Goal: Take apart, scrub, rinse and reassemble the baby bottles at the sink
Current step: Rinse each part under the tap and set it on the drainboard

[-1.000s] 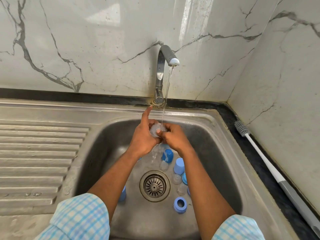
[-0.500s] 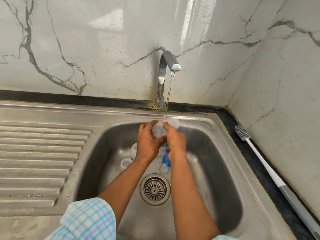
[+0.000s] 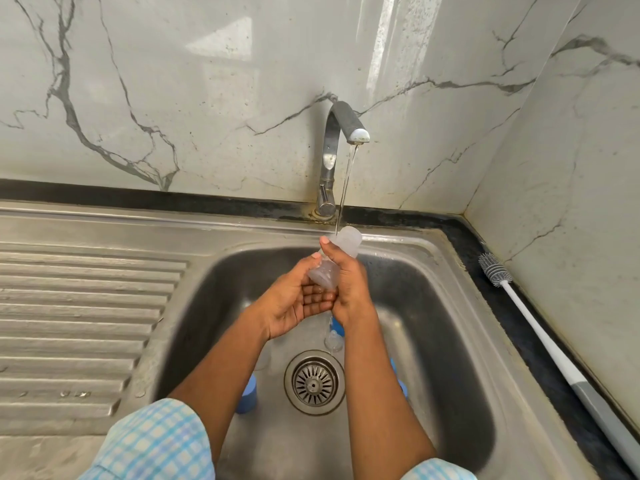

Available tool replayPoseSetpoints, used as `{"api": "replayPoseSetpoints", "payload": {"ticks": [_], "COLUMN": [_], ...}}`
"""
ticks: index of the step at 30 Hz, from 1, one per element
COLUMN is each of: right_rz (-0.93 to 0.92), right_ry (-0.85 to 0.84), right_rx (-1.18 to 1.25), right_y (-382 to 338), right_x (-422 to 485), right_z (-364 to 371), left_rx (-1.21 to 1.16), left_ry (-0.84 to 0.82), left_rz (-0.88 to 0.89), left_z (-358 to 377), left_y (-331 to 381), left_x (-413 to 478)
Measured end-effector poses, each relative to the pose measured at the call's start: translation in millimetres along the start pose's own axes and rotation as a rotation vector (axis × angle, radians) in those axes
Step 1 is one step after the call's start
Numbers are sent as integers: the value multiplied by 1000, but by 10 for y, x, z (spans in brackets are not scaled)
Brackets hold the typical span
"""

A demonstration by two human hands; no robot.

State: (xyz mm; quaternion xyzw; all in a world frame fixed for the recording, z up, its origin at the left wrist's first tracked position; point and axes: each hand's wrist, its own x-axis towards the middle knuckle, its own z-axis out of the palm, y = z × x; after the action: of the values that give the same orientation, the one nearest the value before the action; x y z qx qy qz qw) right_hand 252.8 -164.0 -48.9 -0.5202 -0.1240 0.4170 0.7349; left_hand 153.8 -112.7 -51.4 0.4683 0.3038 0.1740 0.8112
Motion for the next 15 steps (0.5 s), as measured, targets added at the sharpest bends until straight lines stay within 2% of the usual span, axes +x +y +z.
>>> {"api": "replayPoseSetpoints", "payload": {"ticks": [2, 4, 8, 10, 12, 15], "right_rz": [-8, -9, -34, -34, -32, -20], "right_ry": [18, 77, 247, 268, 269, 204], "right_rx": [-14, -50, -72, -53, -33, 31], "right_y": [6, 17, 45, 44, 40, -7], "right_x": [0, -3, 2, 6, 11, 6], "right_z": [12, 24, 52, 67, 76, 98], "left_rx": [11, 190, 1061, 1268, 1181, 579], "left_ry": [-23, 47, 347, 411, 362, 169], "left_rz": [-1, 86, 435, 533, 539, 336], "left_z": [-28, -20, -67, -92, -148, -217], "left_y": [10, 9, -69, -73, -51, 11], "left_x": [-9, -24, -34, -44, -49, -92]}}
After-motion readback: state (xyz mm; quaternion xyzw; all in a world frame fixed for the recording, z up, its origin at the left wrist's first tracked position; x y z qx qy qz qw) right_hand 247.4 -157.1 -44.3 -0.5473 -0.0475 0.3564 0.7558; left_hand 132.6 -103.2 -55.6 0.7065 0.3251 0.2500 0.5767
